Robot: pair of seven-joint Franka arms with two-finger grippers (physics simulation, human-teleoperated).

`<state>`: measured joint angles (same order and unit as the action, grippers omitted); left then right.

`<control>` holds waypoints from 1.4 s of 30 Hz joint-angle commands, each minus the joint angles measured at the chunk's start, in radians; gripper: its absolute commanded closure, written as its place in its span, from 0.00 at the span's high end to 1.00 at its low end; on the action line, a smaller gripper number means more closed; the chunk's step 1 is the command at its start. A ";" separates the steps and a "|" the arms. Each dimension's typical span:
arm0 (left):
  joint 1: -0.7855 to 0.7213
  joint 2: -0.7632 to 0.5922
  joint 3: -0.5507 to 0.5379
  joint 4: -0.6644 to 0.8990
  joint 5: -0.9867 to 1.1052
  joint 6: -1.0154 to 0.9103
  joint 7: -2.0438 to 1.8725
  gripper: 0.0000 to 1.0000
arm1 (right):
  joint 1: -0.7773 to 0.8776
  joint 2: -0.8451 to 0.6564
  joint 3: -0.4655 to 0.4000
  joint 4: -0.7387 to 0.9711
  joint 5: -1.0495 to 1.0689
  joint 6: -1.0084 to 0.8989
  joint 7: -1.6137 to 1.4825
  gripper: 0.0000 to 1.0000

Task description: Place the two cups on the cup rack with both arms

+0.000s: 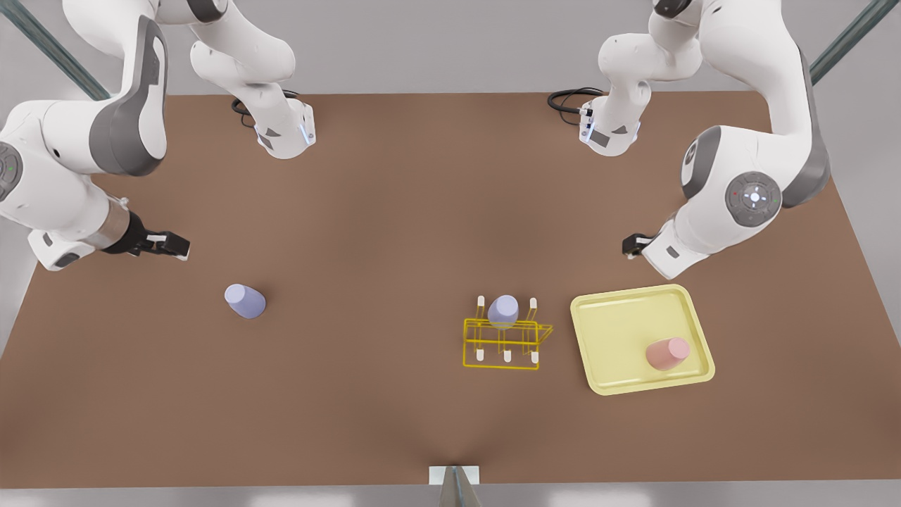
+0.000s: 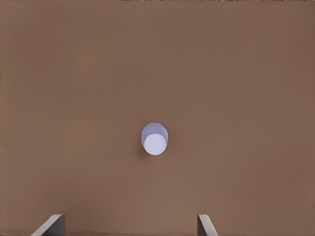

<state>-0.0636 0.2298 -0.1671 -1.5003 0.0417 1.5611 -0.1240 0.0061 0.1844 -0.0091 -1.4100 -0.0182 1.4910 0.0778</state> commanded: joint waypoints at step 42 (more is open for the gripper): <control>0.148 0.550 0.130 -0.018 -0.006 0.725 0.193 0.81 | -0.049 0.208 0.003 -0.802 0.006 1.109 -0.217 1.00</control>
<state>0.0844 0.7773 -0.0371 -1.5179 0.0404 2.2792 0.0540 -0.0428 0.3905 -0.0062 -2.2128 -0.0153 2.5930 -0.0792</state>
